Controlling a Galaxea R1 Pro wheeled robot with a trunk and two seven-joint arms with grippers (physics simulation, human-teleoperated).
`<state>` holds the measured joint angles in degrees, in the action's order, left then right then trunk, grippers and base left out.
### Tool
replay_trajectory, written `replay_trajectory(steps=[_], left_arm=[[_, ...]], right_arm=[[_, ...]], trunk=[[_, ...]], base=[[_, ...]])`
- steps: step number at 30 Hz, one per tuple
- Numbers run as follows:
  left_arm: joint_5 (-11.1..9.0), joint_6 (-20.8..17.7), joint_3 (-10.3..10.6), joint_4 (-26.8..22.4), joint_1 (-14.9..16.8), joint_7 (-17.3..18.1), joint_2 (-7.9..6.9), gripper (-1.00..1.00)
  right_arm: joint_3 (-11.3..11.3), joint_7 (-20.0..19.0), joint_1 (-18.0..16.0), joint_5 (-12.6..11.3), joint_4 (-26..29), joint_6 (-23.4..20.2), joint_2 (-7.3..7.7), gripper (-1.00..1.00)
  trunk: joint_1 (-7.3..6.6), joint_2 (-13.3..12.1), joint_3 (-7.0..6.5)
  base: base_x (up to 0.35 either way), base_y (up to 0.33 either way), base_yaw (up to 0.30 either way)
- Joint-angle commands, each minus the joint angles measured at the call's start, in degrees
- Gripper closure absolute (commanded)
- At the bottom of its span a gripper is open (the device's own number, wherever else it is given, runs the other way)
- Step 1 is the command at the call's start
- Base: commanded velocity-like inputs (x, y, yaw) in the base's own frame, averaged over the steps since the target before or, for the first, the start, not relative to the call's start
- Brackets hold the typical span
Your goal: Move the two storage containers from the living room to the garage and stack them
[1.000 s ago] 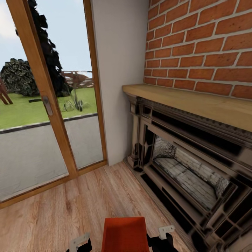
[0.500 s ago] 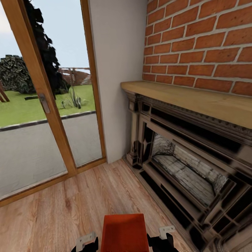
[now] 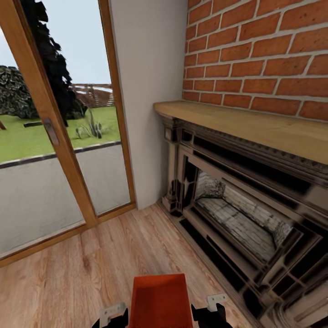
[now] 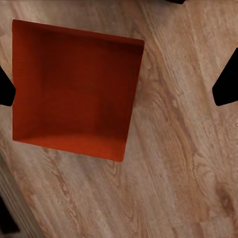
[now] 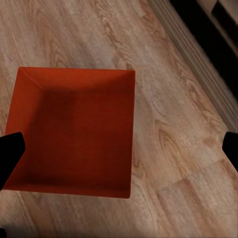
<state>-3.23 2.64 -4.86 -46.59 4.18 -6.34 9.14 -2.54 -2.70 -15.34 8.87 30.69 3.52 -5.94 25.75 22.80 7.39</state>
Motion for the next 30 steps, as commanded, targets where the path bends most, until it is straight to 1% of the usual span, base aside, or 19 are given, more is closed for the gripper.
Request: replay_trajectory(steps=[1,2,3,4,5,7,8,10,13,20,21,22,25,30], left_arm=[[0.59,0.14,-0.06,0.0,0.03,-0.17,0.08,-1.0],[4.57,0.09,-0.13,0.0,0.03,-1.33,0.48,-1.0],[5.14,0.09,-0.12,0.0,0.03,-1.98,0.65,-1.0],[5.59,0.05,-0.06,0.0,0.03,-3.47,0.85,-1.0],[5.82,0.02,0.03,0.0,0.03,-6.16,0.85,-1.0],[6.16,0.01,0.07,0.0,0.03,-7.69,0.85,-1.0],[7.33,0.0,1.65,0.0,0.03,-9.17,0.85,-1.0],[7.56,-0.01,2.4,0.0,0.03,-9.35,0.85,-1.0],[7.66,-0.01,2.79,0.0,0.03,-9.38,0.85,-1.0],[7.63,-0.01,3.05,0.0,0.03,-9.34,0.85,-1.0],[7.63,-0.01,3.27,0.0,0.03,-9.33,0.85,-1.0],[7.63,-0.01,4.11,0.0,0.03,-9.32,0.85,-1.0],[7.68,-0.01,5.56,0.0,0.03,-9.31,0.85,-1.0],[7.71,-0.01,5.94,0.0,0.03,-9.31,0.85,-1.0]], right_arm=[[-0.28,-0.26,-0.04,0.44,-0.01,0.17,-0.04,-1.0],[-0.21,-0.25,-0.04,0.44,-0.01,0.17,-0.04,-1.0],[-0.2,-0.23,-0.04,0.46,-0.01,0.17,-0.04,-1.0],[-0.19,-0.22,-0.04,0.5,-0.01,0.17,-0.04,-1.0],[-0.15,-0.23,-0.04,0.52,-0.01,0.17,-0.04,-1.0],[-0.12,-0.25,-0.04,0.51,-0.01,0.17,-0.04,-1.0],[-0.1,-0.23,-0.04,0.53,-0.01,0.1,-0.04,-1.0],[-0.1,-0.21,-0.04,0.52,-0.01,0.09,-0.04,-1.0],[0.04,-0.21,-0.04,0.48,-0.01,0.08,-0.04,-1.0],[0.16,-0.2,-0.04,0.45,-0.01,0.1,-0.04,-1.0],[0.16,-0.2,-0.04,0.45,-0.01,0.11,-0.04,-1.0],[0.16,-0.2,-0.04,0.44,-0.01,0.13,-0.04,-1.0],[0.15,-0.2,-0.04,0.46,-0.01,0.15,-0.04,-1.0],[-0.15,-0.2,-0.04,0.45,-0.01,0.17,-0.04,-1.0]], trunk=[[0.03,0.12,0.21],[0.03,0.12,0.25],[0.03,0.12,0.27],[0.03,0.12,0.29],[0.03,0.12,0.35],[0.03,0.12,0.5],[0.03,0.12,0.58],[0.03,0.12,0.77],[0.03,0.12,1.04],[0.03,0.12,1.68],[0.03,0.12,1.78],[0.03,0.12,1.87],[0.03,0.12,2.14],[0.03,0.12,2.6]], base=[[0.0,0.0,-0.055],[0.0,0.0,-0.011],[0.0,0.0,-0.007],[0.0,0.0,-0.004],[0.0,0.0,-0.002],[0.0,0.0,0.0],[0.0,0.0,0.0],[0.0,0.0,0.0],[0.0,0.0,0.0],[0.0,0.0,0.0],[0.0,0.0,0.0],[0.0,0.0,0.0],[0.0,0.0,0.0],[0.0,0.0,0.0]])
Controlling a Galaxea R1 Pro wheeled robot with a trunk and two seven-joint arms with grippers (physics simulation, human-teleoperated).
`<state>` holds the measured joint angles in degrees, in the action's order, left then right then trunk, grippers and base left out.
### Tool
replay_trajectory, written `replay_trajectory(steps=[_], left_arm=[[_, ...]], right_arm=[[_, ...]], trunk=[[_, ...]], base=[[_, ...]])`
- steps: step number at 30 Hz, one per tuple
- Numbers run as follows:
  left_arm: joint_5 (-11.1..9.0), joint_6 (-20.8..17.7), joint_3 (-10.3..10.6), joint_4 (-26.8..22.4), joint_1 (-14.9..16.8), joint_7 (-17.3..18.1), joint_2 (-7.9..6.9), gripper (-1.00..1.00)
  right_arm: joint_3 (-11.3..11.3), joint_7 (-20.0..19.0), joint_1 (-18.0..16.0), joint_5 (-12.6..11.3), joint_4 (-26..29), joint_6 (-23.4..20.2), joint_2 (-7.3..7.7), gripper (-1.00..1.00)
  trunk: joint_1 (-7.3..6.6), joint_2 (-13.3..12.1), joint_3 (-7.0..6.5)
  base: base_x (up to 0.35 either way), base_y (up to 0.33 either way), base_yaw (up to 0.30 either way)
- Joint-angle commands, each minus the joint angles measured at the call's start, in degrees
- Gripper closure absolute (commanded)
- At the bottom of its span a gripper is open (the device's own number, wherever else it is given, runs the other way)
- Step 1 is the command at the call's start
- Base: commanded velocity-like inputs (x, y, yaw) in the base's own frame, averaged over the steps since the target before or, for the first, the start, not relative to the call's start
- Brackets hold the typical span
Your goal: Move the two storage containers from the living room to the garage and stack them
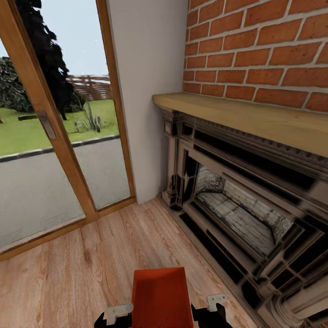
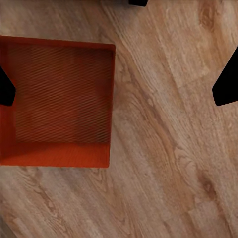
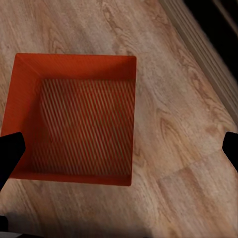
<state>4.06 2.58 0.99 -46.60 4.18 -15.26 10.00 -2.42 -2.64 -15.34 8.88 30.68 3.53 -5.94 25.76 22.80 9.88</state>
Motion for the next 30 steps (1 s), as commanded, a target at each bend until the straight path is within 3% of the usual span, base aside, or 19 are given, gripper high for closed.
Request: replay_trajectory(steps=[1,18,30], left_arm=[[0.42,0.06,0.11,0.02,0.04,-0.39,0.0,-1.0],[0.55,0.05,0.08,0.02,0.04,-0.39,0.0,-1.0],[0.63,0.06,0.06,0.02,0.04,-0.47,0.0,-1.0]], right_arm=[[-0.3,-0.26,-0.04,0.44,-0.01,0.16,-0.04,-1.0],[-0.36,-0.28,-0.04,0.44,-0.01,0.17,-0.04,-1.0],[-0.31,-0.3,-0.04,0.44,-0.01,0.2,-0.04,-1.0]], trunk=[[0.03,0.11,0.2],[0.03,0.11,0.49],[0.03,0.11,0.49]], base=[[0.0,0.0,0.0],[0.004,0.0,0.0],[0.239,0.0,0.0]])
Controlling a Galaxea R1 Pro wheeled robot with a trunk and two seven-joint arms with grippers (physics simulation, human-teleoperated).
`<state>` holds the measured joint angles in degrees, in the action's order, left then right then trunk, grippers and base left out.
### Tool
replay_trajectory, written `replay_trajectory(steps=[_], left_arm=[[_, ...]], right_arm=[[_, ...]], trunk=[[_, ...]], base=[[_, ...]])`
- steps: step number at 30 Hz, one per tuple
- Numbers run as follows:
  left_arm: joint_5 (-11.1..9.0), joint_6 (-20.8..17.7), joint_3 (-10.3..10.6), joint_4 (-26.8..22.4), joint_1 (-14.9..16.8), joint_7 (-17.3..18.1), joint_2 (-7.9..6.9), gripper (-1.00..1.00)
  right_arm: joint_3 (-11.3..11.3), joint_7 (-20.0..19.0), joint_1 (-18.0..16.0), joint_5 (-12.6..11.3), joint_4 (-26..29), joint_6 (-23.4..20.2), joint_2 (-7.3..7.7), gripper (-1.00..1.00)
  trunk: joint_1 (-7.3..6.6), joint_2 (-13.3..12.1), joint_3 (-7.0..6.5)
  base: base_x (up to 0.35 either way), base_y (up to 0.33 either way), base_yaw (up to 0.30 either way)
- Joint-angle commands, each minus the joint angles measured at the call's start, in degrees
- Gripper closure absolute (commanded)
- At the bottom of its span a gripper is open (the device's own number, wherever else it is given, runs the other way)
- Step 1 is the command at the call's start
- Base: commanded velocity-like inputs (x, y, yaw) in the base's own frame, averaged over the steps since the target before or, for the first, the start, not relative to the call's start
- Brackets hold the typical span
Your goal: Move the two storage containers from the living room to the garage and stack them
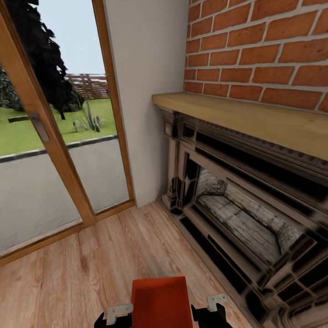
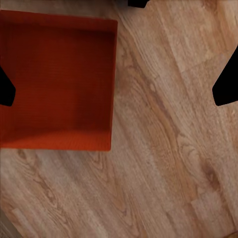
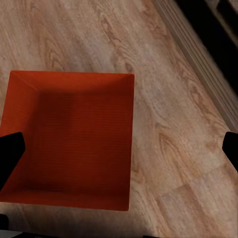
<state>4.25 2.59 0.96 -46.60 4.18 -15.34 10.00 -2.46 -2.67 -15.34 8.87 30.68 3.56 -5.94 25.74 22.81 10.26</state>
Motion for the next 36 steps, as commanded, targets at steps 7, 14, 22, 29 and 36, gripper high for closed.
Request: replay_trajectory(steps=[7,14,22,29,36], left_arm=[[0.35,0.05,0.13,0.02,0.04,-0.33,0.0,-1.0],[0.32,0.05,0.11,0.02,0.04,-0.3,0.0,-1.0],[0.32,0.05,0.09,0.02,0.04,-0.32,0.0,-1.0],[0.32,0.05,0.09,0.02,0.04,-0.34,0.0,-1.0],[0.32,0.05,0.09,0.02,0.04,-0.32,0.0,-1.0]], right_arm=[[-0.26,-0.26,-0.04,0.45,-0.01,0.13,-0.04,-1.0],[-0.27,-0.25,-0.04,0.45,-0.01,0.15,-0.04,-1.0],[-0.26,-0.25,-0.04,0.45,-0.01,0.14,-0.04,-1.0],[-0.26,-0.23,-0.04,0.45,-0.01,0.14,-0.04,-1.0],[-0.28,-0.26,-0.04,0.45,-0.01,0.21,-0.04,-1.0]], trunk=[[0.04,0.11,0.11],[0.04,0.11,0.11],[0.04,0.11,0.11],[0.04,0.11,0.11],[0.04,0.11,0.11]], base=[[-0.13,0.0,0.0],[-0.22,0.0,0.0],[-0.016,0.0,0.0],[-0.001,0.0,0.0],[0.0,0.0,0.0]])
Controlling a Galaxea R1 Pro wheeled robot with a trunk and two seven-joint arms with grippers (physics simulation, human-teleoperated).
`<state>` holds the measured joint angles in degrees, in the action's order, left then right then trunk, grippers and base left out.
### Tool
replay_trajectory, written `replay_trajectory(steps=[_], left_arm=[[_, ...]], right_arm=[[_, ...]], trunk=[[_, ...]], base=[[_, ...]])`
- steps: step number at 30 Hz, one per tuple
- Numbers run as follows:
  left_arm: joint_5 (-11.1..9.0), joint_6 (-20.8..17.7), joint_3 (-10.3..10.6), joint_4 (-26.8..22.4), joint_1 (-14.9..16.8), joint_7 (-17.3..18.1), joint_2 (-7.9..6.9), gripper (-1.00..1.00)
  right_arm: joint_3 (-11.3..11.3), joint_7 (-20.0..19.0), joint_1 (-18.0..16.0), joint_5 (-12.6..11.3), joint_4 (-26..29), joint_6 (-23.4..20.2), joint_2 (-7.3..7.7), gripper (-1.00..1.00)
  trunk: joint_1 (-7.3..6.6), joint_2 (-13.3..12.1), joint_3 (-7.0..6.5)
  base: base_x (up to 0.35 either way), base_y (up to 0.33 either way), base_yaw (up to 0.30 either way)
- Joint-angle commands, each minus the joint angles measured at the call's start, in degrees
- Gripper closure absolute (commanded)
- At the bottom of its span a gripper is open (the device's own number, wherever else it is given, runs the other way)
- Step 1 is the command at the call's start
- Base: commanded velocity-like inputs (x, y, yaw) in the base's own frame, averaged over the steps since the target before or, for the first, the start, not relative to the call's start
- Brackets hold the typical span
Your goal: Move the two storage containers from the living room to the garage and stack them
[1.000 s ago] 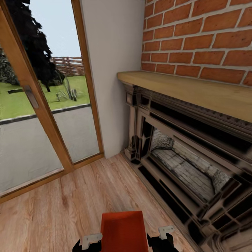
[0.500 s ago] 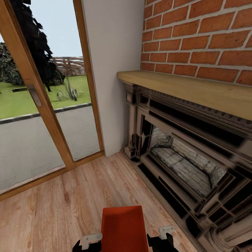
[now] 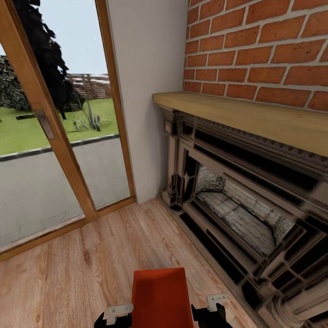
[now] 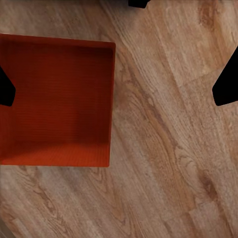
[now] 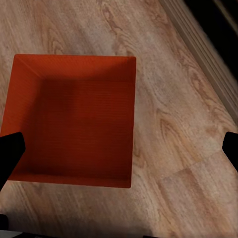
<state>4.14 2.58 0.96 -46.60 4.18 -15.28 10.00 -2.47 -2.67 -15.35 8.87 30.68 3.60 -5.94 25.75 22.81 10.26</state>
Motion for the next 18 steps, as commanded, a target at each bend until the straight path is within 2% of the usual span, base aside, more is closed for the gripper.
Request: replay_trajectory(steps=[1,18], left_arm=[[0.43,0.05,0.09,0.02,0.04,-0.38,0.0,-1.0],[0.43,0.05,0.09,0.02,0.04,-0.42,0.0,-1.0]], right_arm=[[-0.26,-0.27,-0.04,0.45,-0.01,0.17,-0.04,-1.0],[-0.26,-0.29,-0.04,0.46,-0.01,0.21,-0.04,-1.0]], trunk=[[0.03,0.11,0.11],[0.03,0.11,0.11]], base=[[0.0,0.0,0.0],[0.0,0.0,0.0]])
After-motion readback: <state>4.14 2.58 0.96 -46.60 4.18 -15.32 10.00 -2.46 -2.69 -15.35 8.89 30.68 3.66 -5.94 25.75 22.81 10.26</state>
